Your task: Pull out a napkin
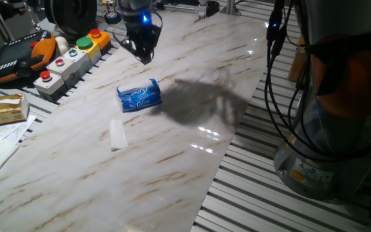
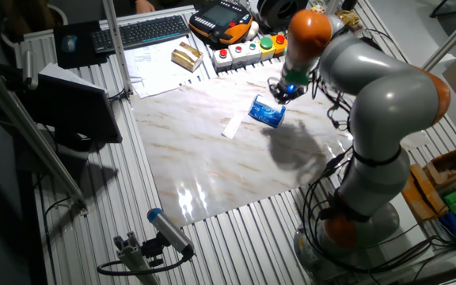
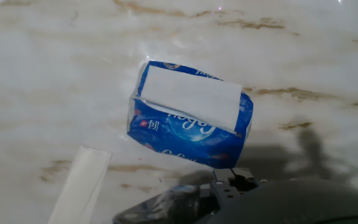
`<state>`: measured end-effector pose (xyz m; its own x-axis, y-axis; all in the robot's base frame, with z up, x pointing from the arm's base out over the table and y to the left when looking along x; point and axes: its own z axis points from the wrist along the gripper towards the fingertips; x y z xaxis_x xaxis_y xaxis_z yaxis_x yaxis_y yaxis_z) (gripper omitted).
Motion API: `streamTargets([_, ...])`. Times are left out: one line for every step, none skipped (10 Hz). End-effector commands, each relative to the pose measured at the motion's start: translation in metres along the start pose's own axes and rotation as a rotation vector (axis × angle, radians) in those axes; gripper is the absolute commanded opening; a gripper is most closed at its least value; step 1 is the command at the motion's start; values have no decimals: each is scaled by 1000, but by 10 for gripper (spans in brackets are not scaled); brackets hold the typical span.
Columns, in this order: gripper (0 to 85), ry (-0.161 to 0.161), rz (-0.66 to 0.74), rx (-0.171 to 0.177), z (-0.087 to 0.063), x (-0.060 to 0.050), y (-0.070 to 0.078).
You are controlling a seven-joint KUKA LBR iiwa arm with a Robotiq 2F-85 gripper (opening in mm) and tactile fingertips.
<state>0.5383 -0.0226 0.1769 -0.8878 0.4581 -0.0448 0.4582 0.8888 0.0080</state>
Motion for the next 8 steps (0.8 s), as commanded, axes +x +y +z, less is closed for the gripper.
streamTargets([7, 6, 534, 0, 2, 0, -2])
streamTargets([7, 7, 582, -23, 3, 0, -3])
streamTargets([7, -16, 611, -24, 4, 0, -2])
streamTargets([7, -35, 636, -22, 5, 0, -1])
streamTargets([7, -47, 649, -15, 7, 0, 0])
streamTargets([7, -57, 666, -8, 9, -1, 1])
streamTargets([7, -63, 698, -4, 12, -2, 2])
streamTargets([7, -64, 717, -10, 16, -2, 1])
